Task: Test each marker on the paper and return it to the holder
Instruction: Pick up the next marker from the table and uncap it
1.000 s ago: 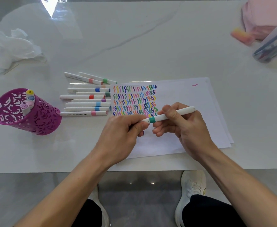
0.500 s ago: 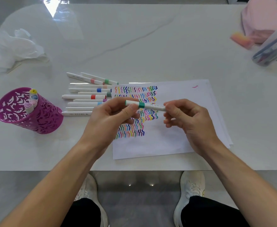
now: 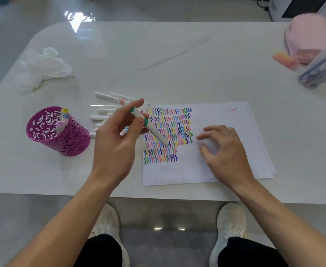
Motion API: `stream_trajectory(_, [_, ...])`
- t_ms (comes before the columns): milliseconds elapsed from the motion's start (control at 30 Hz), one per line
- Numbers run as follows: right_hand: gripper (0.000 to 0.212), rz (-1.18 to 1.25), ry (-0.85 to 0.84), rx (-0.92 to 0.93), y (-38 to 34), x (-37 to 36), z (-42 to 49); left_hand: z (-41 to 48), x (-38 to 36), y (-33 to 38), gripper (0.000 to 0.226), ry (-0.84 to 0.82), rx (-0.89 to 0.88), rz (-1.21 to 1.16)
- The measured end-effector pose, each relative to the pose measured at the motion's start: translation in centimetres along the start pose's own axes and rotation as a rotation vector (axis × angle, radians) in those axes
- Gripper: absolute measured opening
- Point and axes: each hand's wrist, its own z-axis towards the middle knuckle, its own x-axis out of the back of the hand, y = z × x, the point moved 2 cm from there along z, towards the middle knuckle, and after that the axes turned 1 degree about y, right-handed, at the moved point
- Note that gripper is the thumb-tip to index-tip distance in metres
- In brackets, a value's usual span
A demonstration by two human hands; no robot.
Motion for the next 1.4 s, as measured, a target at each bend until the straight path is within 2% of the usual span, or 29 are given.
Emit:
stream_trajectory(367, [0.024,-0.076,-0.072,-0.015,-0.3,-1.0,-0.2,-0.5,6.3,4.3,0.031,0.465,-0.323,0.218])
stream_trajectory(633, [0.03,-0.114,-0.064,-0.023,-0.9,-1.5,0.1,-0.9,10.1,5.0,0.033,0.654,-0.504,0.346])
stream_trajectory(833, [0.029,-0.142,-0.06,-0.029,-1.0,-1.7,0.1,-0.6,11.4,4.1,0.03,0.632,-0.452,0.446])
stream_trajectory(1233, [0.027,-0.144,-0.068,-0.033,-1.3,-1.6,0.1,-0.1,11.5,1.1,0.021,0.367,-0.02,0.78])
stream_trajectory(1400, [0.027,-0.148,-0.073,-0.03,-1.3,-1.6,0.0,-0.1,11.1,1.0,0.03,0.381,0.0,0.833])
